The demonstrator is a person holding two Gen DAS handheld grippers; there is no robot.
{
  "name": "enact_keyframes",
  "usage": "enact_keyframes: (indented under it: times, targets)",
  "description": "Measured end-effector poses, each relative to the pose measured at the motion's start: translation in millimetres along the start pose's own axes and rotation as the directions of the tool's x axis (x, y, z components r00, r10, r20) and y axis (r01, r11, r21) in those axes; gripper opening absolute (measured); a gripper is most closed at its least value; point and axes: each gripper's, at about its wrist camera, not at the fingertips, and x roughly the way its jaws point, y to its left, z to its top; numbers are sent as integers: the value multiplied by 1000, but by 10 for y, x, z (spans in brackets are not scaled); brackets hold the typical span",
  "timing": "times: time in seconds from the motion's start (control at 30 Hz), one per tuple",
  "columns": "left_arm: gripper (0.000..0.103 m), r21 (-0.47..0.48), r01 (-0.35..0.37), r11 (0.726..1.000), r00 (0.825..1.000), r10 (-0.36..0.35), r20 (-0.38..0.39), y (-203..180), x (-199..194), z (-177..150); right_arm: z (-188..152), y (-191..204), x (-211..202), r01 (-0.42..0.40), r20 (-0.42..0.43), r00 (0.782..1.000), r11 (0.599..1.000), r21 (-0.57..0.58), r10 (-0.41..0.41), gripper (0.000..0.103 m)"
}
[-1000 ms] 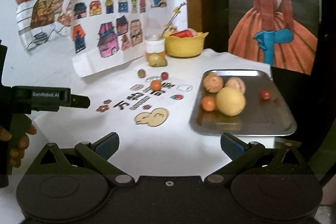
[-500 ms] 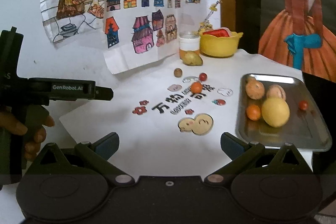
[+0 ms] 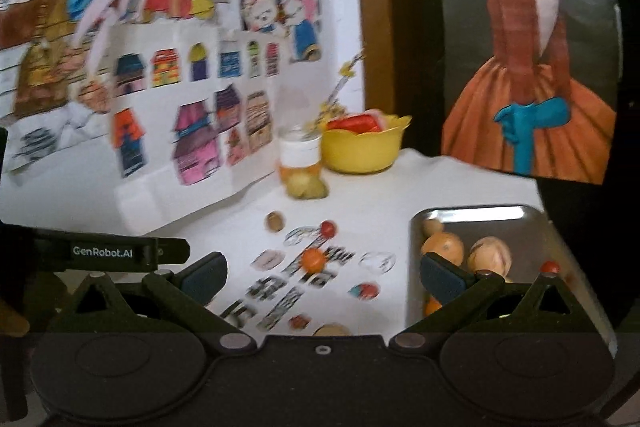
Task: Organize fruits
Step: 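Move the left tool to a small brown kiwi while the right tool approaches another tangerine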
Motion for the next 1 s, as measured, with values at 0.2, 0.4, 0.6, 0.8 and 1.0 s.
enact_keyframes:
  times: [0.2,0.4,0.6,0.8,1.0]
  targets:
    - [103,18,5,1000,999,-4,-37,-121,503,128,-49,-91,332,39,3,999,999,19,-39,102]
    - [103,30,5,1000,997,-2,-76,-144,894,258,30,-149,683,4,-41,999,1000,23,-3,102]
    - [103,-1,4,1000,992,-4,-123,-61,1179,303,29,-98,986,-51,-110,993,998,-27,48,102]
    - [103,-17,4,1000,989,-7,-150,-17,1374,331,-6,-20,1188,-109,-157,982,993,-39,102,102]
    - [103,-15,-9,1000,988,7,-154,-13,1555,380,-30,27,1385,-148,-209,968,989,-21,141,97]
